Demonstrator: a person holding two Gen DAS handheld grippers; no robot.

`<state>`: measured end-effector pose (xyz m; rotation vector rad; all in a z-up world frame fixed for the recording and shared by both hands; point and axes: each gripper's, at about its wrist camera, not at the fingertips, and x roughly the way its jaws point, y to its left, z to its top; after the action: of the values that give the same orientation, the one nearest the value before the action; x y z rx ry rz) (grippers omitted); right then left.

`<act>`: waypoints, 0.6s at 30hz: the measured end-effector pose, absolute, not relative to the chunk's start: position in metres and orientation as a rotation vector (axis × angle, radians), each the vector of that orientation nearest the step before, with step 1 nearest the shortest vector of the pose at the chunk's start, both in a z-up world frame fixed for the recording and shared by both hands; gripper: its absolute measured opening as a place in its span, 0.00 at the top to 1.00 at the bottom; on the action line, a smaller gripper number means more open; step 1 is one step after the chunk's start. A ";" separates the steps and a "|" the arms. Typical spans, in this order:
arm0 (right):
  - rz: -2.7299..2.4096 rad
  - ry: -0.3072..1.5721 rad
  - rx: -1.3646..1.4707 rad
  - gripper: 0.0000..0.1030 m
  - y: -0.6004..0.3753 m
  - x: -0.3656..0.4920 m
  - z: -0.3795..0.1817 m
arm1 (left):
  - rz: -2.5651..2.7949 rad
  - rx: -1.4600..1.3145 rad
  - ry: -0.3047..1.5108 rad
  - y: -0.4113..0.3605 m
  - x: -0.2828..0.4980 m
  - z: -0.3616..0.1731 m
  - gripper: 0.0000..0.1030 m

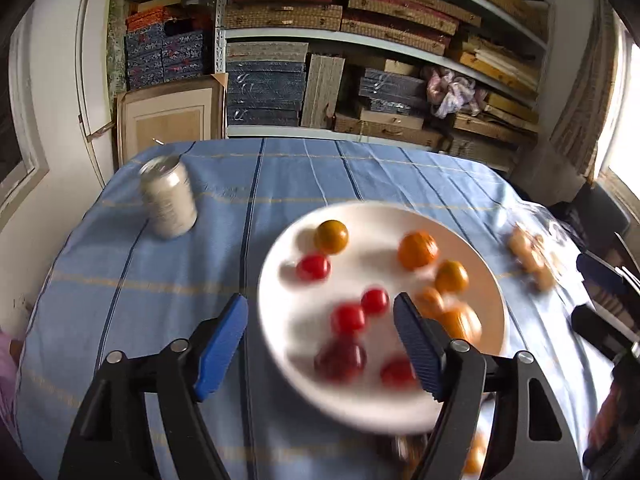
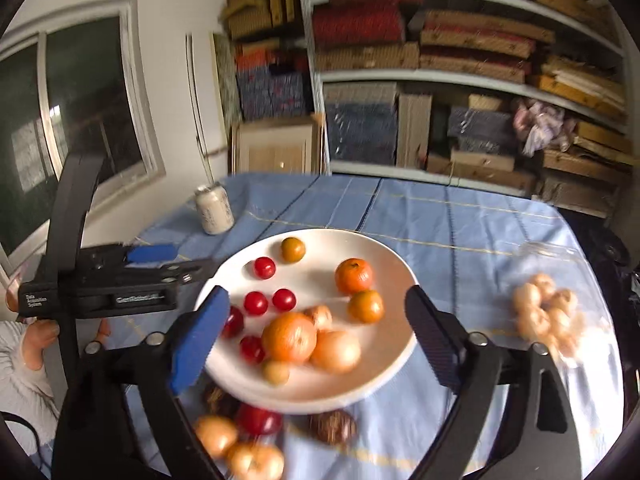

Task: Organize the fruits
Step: 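Move both open tools back to the remaining fruits beside the plate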

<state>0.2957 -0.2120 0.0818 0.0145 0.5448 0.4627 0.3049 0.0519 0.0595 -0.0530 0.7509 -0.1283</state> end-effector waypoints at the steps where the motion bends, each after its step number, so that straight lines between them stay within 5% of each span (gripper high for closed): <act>1: 0.465 0.538 0.025 0.08 -0.218 0.284 0.081 | -0.137 -0.057 0.755 0.053 0.291 0.057 0.25; 10: 0.472 0.578 0.180 0.07 -0.261 0.205 0.016 | -0.234 0.025 0.789 0.034 0.164 0.009 0.25; 18: 0.465 0.568 0.209 0.06 -0.271 0.200 0.015 | -0.261 0.094 0.769 0.008 0.119 -0.007 0.24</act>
<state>0.1997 -0.2713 0.0147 0.2093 0.5677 0.4650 0.1189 0.0079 -0.0070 0.0943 0.7691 -0.2607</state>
